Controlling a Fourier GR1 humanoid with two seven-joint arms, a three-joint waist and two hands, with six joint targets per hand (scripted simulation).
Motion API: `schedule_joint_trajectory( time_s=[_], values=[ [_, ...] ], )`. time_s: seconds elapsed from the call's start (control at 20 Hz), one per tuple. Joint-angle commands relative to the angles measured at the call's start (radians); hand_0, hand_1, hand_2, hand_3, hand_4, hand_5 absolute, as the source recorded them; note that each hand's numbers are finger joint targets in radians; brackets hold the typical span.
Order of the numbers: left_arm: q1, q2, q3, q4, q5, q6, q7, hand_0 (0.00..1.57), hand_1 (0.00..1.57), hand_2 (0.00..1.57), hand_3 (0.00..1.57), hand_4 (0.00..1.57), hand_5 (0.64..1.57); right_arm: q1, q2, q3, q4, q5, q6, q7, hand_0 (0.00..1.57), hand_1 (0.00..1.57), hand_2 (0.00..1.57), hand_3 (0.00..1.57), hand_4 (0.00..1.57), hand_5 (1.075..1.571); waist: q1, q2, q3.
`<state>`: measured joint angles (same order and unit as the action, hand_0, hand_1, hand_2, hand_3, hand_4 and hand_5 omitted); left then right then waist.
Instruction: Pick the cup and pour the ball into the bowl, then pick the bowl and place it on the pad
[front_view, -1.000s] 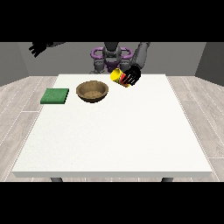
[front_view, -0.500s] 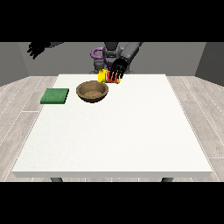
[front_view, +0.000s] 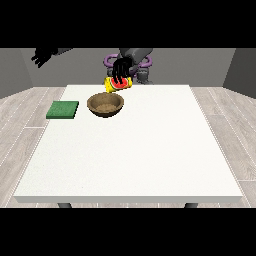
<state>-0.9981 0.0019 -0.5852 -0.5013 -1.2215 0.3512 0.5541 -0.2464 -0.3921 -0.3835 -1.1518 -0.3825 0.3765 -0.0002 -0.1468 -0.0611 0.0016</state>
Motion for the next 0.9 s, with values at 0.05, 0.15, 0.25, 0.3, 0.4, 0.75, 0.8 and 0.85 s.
schedule_joint_trajectory(
  time_s=[0.05,0.15,0.25,0.3,0.4,0.75,0.8,0.85],
  values=[
    [0.014,-0.002,-0.118,-0.009,-0.097,-0.140,0.098,0.73,0.73,1.57,1.57,1.01,1.570,0.022,0.031,0.035,0.000,0.017,0.013,-0.008,0.00,0.00,0.00,0.30,0.70,1.555,-0.046,-0.046,-0.0010],
    [-0.045,-0.002,-0.155,-0.080,-0.100,-0.231,0.111,0.41,0.41,1.34,1.55,1.02,1.571,-0.035,0.028,0.027,0.055,0.033,0.006,-0.063,0.00,0.00,0.00,0.33,0.69,1.553,-0.028,0.037,-0.0005],
    [-0.016,-0.002,-0.181,-0.134,-0.085,-0.304,0.130,0.25,0.25,1.23,1.56,1.08,1.570,-0.048,0.042,0.046,0.039,0.032,0.007,-0.048,0.00,0.00,0.00,0.32,0.69,1.553,-0.061,0.019,-0.0010],
    [0.030,-0.002,-0.224,-0.203,-0.069,-0.348,0.105,0.33,0.33,1.28,1.57,1.09,1.569,-0.002,0.001,0.006,0.119,0.027,0.058,-0.101,0.00,0.00,0.00,0.33,0.69,1.549,-0.018,0.000,-0.0003],
    [0.014,-0.002,-0.230,-0.231,-0.090,-0.376,0.093,0.17,0.17,1.19,1.57,1.13,1.570,-0.073,0.022,0.025,0.086,0.044,-0.039,-0.034,0.00,0.00,0.00,0.27,0.69,1.548,0.009,-0.007,-0.0012],
    [0.069,0.075,-0.009,-0.309,0.025,-0.168,0.015,0.75,0.75,1.57,1.54,1.11,1.556,0.006,0.063,0.042,0.028,0.056,-0.083,-0.014,0.00,0.00,0.00,0.18,0.74,1.553,0.074,-0.058,-0.0031],
    [0.086,0.067,0.033,-0.346,0.077,-0.138,-0.004,0.80,0.80,1.57,1.56,1.17,1.561,-0.010,0.044,0.013,0.045,0.049,-0.108,-0.008,0.00,0.00,0.00,0.18,0.74,1.553,0.109,-0.045,-0.0037],
    [0.149,0.106,0.082,-0.374,0.141,-0.069,-0.057,1.04,1.04,1.57,1.44,1.27,1.567,0.013,0.054,0.012,0.026,0.049,-0.109,-0.023,0.00,0.00,0.00,0.18,0.74,1.553,0.121,-0.057,-0.0061]
  ],
)
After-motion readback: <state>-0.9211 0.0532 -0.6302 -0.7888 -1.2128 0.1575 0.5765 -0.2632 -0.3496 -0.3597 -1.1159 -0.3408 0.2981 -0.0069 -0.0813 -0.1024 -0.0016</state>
